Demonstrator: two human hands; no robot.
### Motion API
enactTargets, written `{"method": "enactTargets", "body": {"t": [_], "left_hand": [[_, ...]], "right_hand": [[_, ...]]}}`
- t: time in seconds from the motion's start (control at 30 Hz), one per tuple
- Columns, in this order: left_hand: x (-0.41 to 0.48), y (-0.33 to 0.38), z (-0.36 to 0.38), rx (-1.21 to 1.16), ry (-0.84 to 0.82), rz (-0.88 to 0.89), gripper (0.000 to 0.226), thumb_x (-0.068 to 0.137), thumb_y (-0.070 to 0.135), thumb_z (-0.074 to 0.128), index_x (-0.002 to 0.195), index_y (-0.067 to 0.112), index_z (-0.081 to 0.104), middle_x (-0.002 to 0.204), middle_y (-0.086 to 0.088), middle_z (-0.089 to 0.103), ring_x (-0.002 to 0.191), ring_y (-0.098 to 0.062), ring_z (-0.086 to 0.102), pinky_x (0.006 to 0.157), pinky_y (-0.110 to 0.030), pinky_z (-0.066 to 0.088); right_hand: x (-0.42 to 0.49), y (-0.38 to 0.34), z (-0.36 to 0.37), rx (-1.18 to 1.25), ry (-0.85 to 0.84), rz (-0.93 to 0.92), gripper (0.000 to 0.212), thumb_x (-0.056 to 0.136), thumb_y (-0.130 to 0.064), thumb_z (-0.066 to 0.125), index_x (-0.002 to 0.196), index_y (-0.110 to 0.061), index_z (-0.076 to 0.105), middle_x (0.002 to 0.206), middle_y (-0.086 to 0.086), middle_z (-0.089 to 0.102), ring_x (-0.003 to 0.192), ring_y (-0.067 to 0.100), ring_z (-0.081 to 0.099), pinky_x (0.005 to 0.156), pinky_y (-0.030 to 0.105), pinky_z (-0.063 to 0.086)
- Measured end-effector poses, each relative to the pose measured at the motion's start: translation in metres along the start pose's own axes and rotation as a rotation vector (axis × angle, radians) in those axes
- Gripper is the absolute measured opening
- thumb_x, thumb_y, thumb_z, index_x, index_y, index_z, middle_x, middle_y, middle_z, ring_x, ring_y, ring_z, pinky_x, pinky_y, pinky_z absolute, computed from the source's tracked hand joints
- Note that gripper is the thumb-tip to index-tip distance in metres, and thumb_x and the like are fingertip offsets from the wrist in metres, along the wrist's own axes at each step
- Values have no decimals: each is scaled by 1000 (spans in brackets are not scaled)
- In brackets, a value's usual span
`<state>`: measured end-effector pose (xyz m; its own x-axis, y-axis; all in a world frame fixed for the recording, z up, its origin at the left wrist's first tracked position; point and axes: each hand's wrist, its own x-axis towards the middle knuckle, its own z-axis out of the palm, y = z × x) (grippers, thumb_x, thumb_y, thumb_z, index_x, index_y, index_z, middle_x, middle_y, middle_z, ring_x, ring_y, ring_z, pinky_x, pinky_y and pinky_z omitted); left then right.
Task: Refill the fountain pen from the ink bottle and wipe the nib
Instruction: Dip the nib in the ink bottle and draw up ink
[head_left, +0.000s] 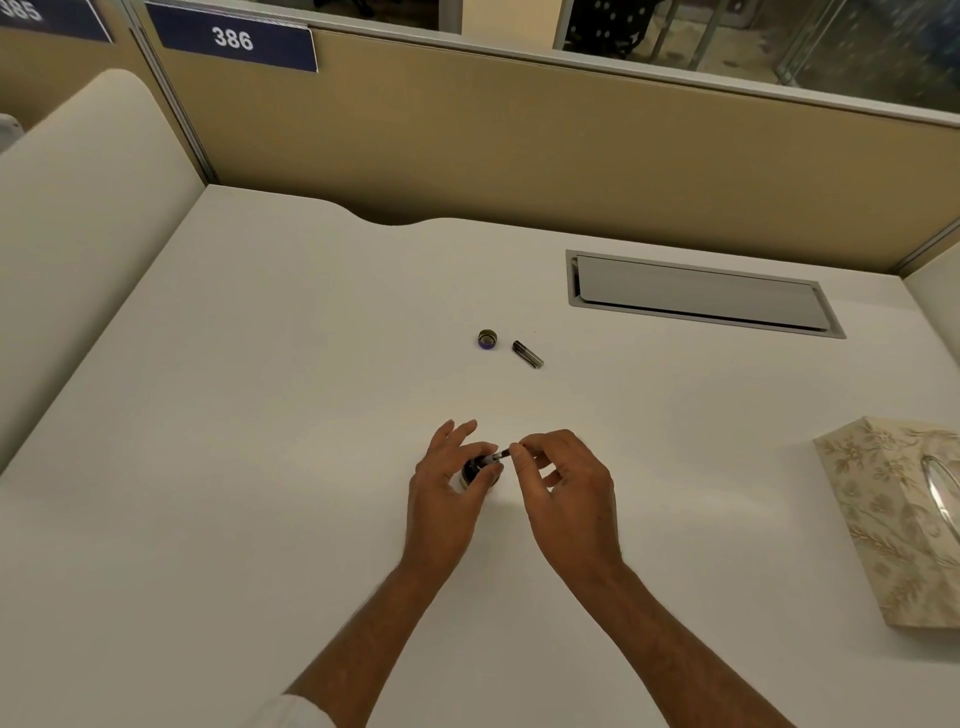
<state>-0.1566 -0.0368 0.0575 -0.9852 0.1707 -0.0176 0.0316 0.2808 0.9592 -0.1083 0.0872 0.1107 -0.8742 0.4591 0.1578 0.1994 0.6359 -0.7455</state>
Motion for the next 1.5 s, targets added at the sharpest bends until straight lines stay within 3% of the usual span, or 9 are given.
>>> {"method": "enactTargets", "body": {"t": [0.2, 0.33, 0.43, 0.73, 0.8, 1.07, 1.5], "left_hand": [[2, 3, -1, -46, -24, -4, 22, 88, 15, 74, 109, 22, 77, 120, 17, 70, 129, 7, 50, 104, -8, 35], [6, 5, 0, 13, -23, -14, 22, 88, 17, 74, 104, 31, 76, 116, 25, 64, 117, 13, 53, 91, 6, 31], [8, 4, 0, 26, -35, 12, 21, 88, 15, 75, 104, 28, 76, 107, 36, 62, 113, 18, 53, 93, 4, 33], [9, 11, -3, -59, -61, 19, 23, 87, 5, 73, 108, 15, 75, 103, 10, 73, 100, 10, 64, 81, 0, 44], [7, 13, -4, -95, -65, -11, 25, 88, 3, 72, 110, 14, 75, 101, 12, 73, 98, 12, 65, 78, 1, 45], [6, 14, -5, -88, -58, -4, 32, 87, 1, 73, 116, 16, 72, 104, 12, 72, 98, 12, 65, 80, 2, 44], [6, 14, -6, 36, -89, 69, 36, 89, 5, 72, 112, 32, 69, 104, 25, 66, 99, 19, 60, 83, 4, 39]], "right_hand": [[1, -1, -1, 60, 23, 23, 6, 94, -26, 66, 92, -24, 71, 88, -15, 68, 83, 4, 65, 68, 29, 56], [3, -1, -2, 68, 26, 26, 5, 94, -24, 67, 91, -24, 71, 88, -14, 69, 83, 3, 64, 67, 29, 57], [3, -1, -1, 67, 21, 19, 6, 94, -24, 67, 92, -21, 72, 88, -12, 69, 82, 4, 65, 69, 30, 57], [1, 0, 1, 38, 11, 3, 7, 95, -26, 65, 95, -23, 71, 90, -12, 70, 83, 5, 66, 69, 31, 58], [0, 1, 1, 20, 2, -12, 8, 95, -27, 64, 95, -23, 71, 90, -13, 69, 83, 5, 65, 68, 29, 57], [3, 3, -1, -7, -36, -32, 11, 96, -25, 64, 104, -23, 71, 96, -14, 69, 84, 0, 63, 66, 17, 52], [5, 5, -4, 22, -77, -74, 15, 97, -18, 64, 110, -19, 71, 99, -9, 71, 87, 7, 64, 74, 27, 58]]}}
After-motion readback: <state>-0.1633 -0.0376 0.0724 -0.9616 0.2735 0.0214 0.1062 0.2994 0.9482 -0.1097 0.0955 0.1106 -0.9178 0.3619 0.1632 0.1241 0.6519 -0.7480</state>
